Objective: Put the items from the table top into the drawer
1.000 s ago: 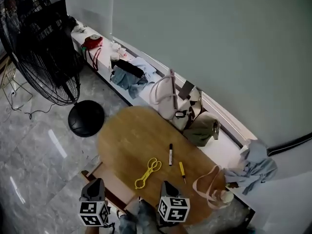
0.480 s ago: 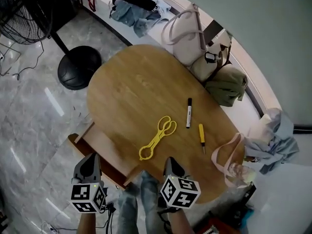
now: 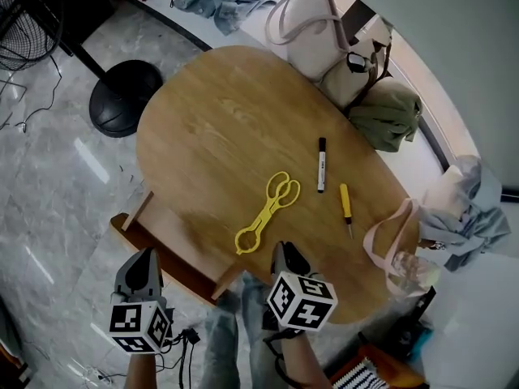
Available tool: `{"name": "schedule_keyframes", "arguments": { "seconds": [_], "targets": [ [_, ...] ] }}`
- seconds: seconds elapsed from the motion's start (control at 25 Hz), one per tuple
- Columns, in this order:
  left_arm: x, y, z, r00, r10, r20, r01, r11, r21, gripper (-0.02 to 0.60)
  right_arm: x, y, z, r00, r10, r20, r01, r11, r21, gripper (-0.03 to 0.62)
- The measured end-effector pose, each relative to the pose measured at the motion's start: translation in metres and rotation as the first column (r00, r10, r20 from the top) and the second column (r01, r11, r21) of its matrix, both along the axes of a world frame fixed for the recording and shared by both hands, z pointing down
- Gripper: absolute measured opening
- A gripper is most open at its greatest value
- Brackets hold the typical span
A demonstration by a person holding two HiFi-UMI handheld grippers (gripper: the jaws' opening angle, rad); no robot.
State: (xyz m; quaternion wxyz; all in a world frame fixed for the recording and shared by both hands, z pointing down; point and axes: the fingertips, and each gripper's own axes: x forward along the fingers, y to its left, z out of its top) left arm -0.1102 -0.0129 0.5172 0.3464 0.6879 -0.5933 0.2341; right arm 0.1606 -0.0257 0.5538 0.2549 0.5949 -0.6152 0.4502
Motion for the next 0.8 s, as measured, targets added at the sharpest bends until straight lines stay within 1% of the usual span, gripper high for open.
{"name": "schedule_keyframes", "arguments": {
  "seconds": [0.2, 0.36, 0.52, 0.8],
  "targets": [
    [0.002, -0.002, 0.004, 1.0, 0.019, 0.002, -0.019, 1.0, -0.021, -0.005, -0.005, -0.006, 0.014, 1.0, 0.013, 0.008, -0.013, 1.0, -0.014, 0.097],
    [0.005, -0.001, 0.006, 0.999, 0.038, 0.002, -0.038, 0.998, -0.043, -0.005, -0.015, -0.015, 0.023, 0.999, 0.031, 0.017, -0.031, 0.999, -0.007, 0.122],
    [0.005, -0.001, 0.008, 0.998, 0.06, 0.01, -0.059, 0.996, -0.061, -0.005, -0.024, -0.023, 0.036, 0.998, 0.056, 0.022, -0.056, 0.998, -0.023, 0.162],
    [0.011, -0.003, 0.016, 0.992, 0.123, 0.018, -0.12, 0.987, -0.106, -0.005, -0.023, -0.039, 0.054, 0.991, 0.133, -0.019, -0.134, 0.99, -0.048, 0.179]
  ]
}}
